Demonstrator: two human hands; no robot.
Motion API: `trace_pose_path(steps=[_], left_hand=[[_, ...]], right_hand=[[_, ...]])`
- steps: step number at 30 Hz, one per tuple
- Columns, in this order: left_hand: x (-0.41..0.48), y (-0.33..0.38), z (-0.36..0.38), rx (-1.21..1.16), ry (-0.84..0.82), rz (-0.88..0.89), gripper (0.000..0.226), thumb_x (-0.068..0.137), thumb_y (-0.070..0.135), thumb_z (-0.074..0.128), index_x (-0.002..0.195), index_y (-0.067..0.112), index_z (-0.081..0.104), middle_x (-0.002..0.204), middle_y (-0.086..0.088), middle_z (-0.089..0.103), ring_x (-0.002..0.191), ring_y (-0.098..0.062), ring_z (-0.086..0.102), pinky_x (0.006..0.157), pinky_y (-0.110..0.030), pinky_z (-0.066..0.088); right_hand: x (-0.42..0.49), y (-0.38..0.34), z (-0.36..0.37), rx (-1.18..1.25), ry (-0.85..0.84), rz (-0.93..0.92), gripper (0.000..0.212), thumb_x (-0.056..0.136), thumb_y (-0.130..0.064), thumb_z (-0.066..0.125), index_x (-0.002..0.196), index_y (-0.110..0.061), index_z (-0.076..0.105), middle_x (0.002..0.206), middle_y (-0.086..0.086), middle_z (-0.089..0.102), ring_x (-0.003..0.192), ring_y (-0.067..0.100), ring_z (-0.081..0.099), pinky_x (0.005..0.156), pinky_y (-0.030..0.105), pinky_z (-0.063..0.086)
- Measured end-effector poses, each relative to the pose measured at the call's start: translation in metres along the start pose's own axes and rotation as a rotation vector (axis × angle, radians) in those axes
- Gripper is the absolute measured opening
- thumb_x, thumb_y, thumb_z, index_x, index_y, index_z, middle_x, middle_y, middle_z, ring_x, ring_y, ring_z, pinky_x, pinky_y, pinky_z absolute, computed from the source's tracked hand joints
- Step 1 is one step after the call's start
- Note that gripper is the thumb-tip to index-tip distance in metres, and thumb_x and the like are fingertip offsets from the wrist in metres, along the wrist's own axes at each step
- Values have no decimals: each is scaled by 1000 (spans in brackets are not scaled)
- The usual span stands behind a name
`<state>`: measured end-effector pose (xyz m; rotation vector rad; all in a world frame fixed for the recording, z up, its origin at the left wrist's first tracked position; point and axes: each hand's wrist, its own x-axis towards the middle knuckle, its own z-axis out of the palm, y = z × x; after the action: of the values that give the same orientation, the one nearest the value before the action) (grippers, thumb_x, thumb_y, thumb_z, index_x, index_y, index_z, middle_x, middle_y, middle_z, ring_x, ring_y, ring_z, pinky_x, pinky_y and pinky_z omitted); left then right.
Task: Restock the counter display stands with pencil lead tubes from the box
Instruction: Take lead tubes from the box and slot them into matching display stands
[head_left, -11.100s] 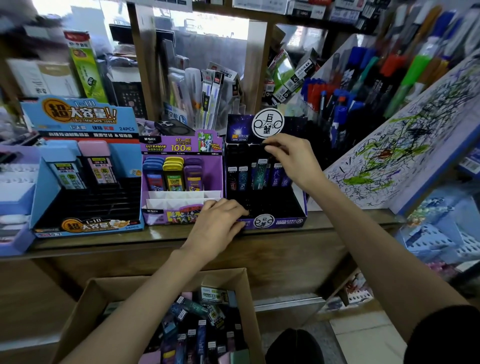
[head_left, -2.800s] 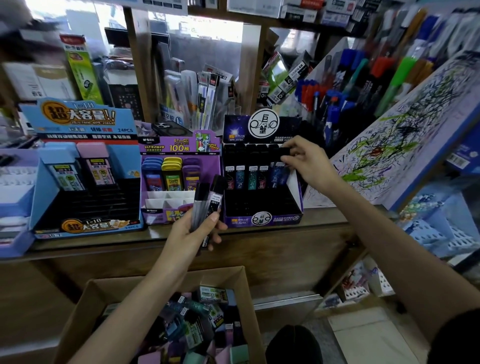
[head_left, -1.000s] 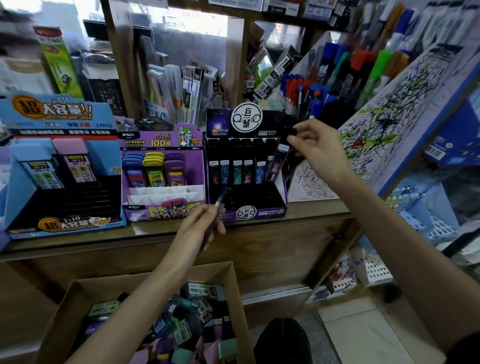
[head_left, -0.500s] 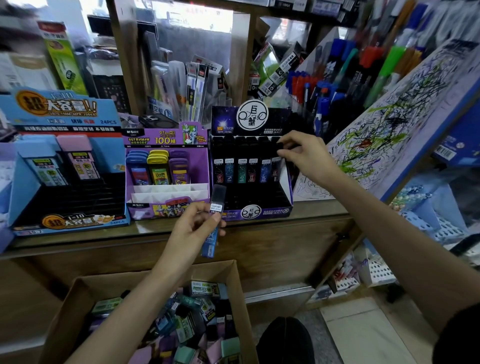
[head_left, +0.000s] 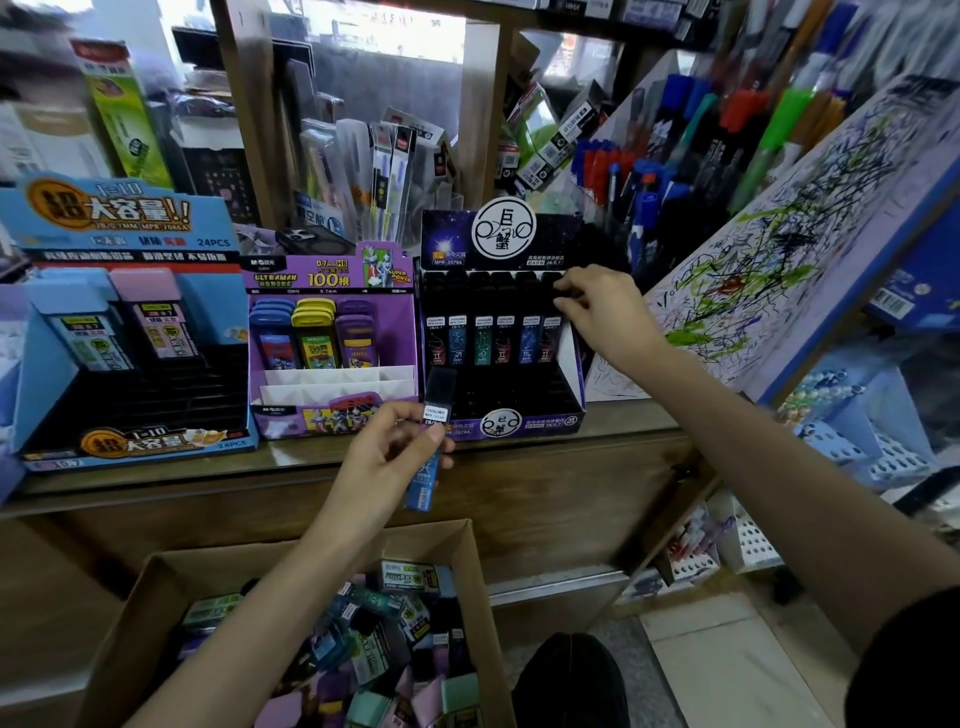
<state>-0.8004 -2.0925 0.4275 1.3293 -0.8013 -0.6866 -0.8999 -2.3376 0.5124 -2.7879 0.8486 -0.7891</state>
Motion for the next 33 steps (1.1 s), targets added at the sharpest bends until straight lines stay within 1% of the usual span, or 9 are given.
trace_pose_path(steps=[6,9,12,15,18,21,23,25,33], left_hand=[[1,6,-2,4,-4,46,18,91,14,54,107,6,52,88,-10,67,75,-12,69,69,-18,53],[3,10,-2,8,3,73,14,90,15,55,104,12,53,90,-10,68,77,-13,69,68,-16,52],[4,11,-1,51,17,102,11,90,15,57,99,20,54,91,-14,67,82,-18,68,73,-22,52],[4,14,-3,104,-3,120,10,88,22,57,96,24,54,92,-20,65,87,-26,64,78,-33,48],[4,18,-11,156,28,170,9,87,23,58,96,25,56,91,-5,65,88,-10,62,74,-19,46],[5,19,-31,511,141,299,21,88,23,61,108,24,56,108,7,58,98,-1,57,78,-20,46],[6,18,-46,836,210,392,34,88,29,61,120,21,54,116,5,53,106,-8,51,80,-26,42],[9,17,-61,1008,225,412,39,87,29,63,122,16,55,120,-1,55,110,-16,48,82,-27,38],[13,2,-87,1228,216,393,25,81,16,72,103,5,66,96,-11,66,91,-32,60,75,-41,48]], right_hand=[[-19,-19,-9,72,73,3,31,95,-12,50,124,-4,57,119,12,54,101,22,57,87,21,41],[-45,-49,-8,381,59,25,21,94,-19,53,112,-13,63,104,-4,59,87,0,56,77,6,40],[-68,-84,3,792,-184,57,10,91,-24,59,96,-30,65,90,-16,66,83,-2,61,74,12,48],[-73,-103,14,920,-205,31,22,88,-13,63,86,-34,61,73,-25,65,71,-8,60,66,9,46],[-62,-109,14,982,-206,35,27,85,-5,65,81,-32,62,65,-20,65,63,-5,60,61,13,49],[-43,-105,3,1006,-132,56,22,84,-4,65,83,-26,63,74,-8,65,64,-1,59,59,16,50],[-28,-98,-4,986,-36,77,19,84,-6,66,86,-25,63,83,2,64,69,3,59,63,17,51],[-15,-90,-6,915,30,73,18,84,-8,66,84,-26,63,82,-2,63,76,8,59,69,18,51],[2,-82,32,657,-59,15,17,85,-11,67,102,-15,66,85,-14,59,76,1,58,78,13,48]])
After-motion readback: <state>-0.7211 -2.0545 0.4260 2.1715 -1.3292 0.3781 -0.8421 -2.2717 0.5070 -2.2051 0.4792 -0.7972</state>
